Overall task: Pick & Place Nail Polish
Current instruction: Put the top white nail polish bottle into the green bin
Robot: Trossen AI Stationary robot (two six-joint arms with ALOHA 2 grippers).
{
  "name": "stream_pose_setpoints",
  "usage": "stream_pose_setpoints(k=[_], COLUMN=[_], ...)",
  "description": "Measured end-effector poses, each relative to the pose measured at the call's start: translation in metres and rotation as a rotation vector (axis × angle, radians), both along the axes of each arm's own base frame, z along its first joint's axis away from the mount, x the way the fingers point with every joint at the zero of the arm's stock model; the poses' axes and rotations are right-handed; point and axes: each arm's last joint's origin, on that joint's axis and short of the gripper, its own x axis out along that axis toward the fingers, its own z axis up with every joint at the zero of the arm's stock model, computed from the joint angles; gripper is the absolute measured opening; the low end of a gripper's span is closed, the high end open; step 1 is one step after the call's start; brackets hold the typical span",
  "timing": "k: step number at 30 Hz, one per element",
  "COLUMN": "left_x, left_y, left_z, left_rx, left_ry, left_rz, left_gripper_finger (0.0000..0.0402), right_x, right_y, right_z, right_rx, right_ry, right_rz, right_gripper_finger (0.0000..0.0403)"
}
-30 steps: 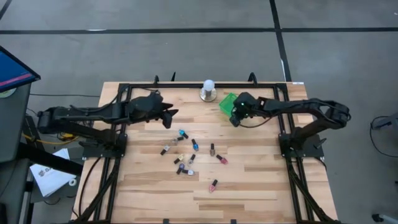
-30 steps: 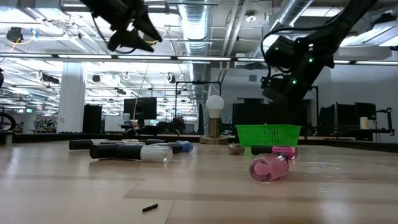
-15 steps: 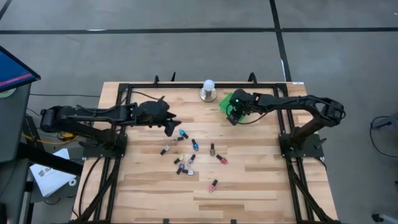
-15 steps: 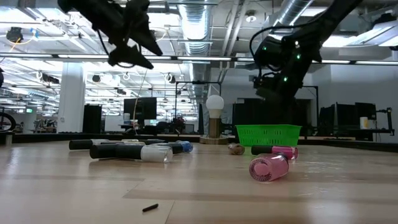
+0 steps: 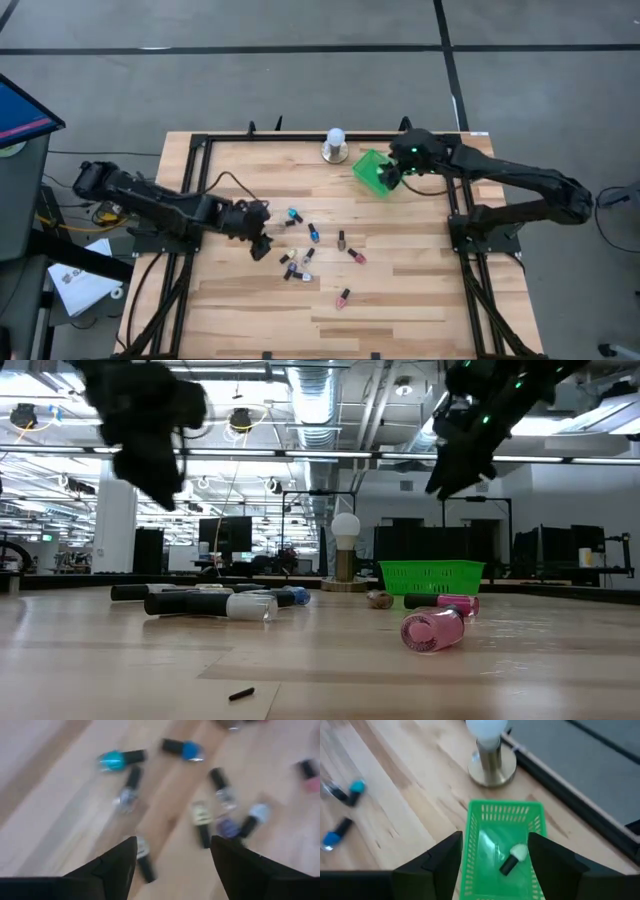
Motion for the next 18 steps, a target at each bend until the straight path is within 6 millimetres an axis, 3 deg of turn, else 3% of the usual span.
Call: stream_pose_setpoints(k=[4,11,18], left_x=[-0.006,-0.024,-0.027], left_y=[-0.010,-0.005,-0.005], left_z=[-0.010,-0.050,-0.062], left_rx=[0.078,-0.002,-0.067], left_ry=[-0.010,0.054,0.021], left_rz=[0.050,0.270,0.302], left_gripper_finger=[0.0243,0.0259,0.0265], right_x=[-0.008,-0.009,-0.004], right_y=[0.004,0.004,0.002], right_z=[0.011,0.013,0.006], right_rx=[-0.017,-0.020,-0.005], right_ry=[-0.058,-0.068,-0.038], right_rz=[-0.010,-0.012,-0.012], right_gripper_finger=[0.0205,0.0209,0.0210])
